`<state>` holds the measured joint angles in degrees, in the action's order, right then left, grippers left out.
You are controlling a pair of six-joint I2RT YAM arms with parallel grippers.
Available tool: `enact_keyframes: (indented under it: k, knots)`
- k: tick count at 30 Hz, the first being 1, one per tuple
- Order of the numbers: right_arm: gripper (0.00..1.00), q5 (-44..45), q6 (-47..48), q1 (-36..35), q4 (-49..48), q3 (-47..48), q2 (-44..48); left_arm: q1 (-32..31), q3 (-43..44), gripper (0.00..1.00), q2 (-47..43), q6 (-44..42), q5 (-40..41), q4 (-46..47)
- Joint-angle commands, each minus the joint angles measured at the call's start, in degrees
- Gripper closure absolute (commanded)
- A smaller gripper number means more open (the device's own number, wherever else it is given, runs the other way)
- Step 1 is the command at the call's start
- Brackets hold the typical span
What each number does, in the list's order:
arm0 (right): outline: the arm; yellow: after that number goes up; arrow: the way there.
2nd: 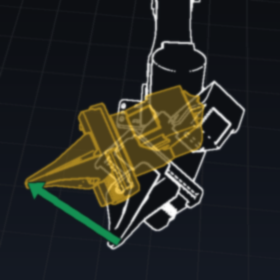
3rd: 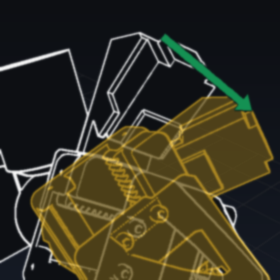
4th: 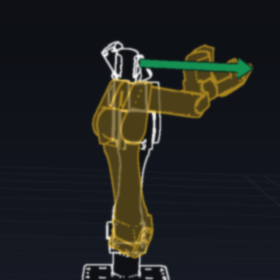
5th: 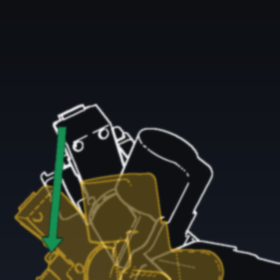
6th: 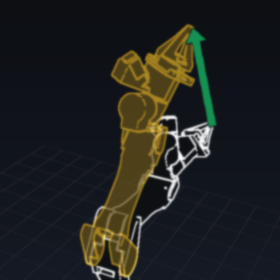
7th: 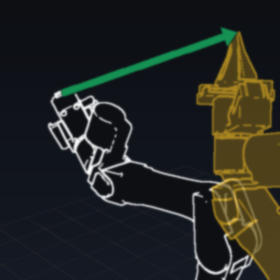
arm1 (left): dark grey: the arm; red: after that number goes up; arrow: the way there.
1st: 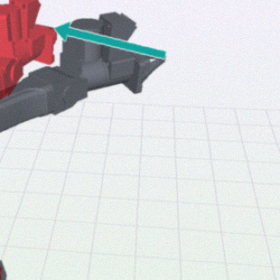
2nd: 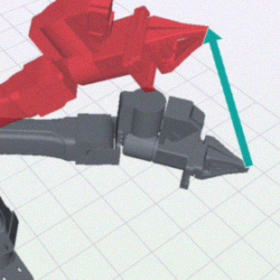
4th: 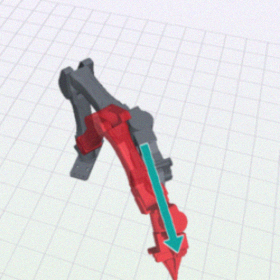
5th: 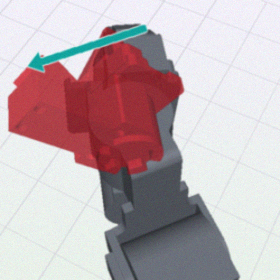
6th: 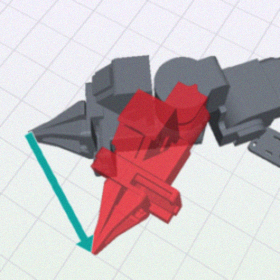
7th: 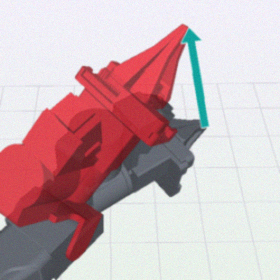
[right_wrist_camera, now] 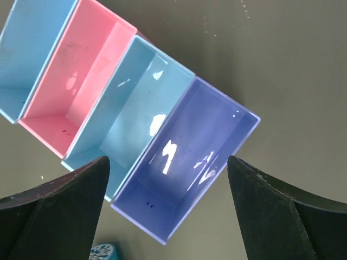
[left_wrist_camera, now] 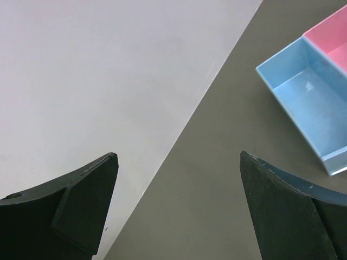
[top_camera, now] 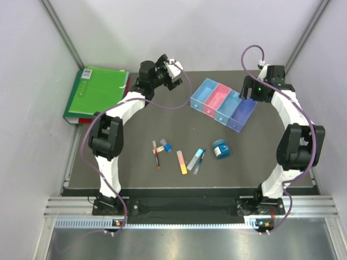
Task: Sort the stationery into containers
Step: Move the storage box to the center of the board.
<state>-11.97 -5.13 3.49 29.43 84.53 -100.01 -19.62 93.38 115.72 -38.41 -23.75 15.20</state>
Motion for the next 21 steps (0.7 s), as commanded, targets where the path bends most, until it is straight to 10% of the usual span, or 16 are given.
enact_keyframes:
  k: [1, 21]
  knots:
    - [0.11, -1.83, -1.91, -1.20, -2.53, 1.08, -0.19, -1.91, 2.07, 0.01, 0.82, 3.00, -2.44, 4.92]
    - [0.25, 0.01, -2.52, -5.95, -4.29, -0.34, -7.57, -1.13, -5.32, 0.01, -4.98, 2.55, 3.18, 9.85]
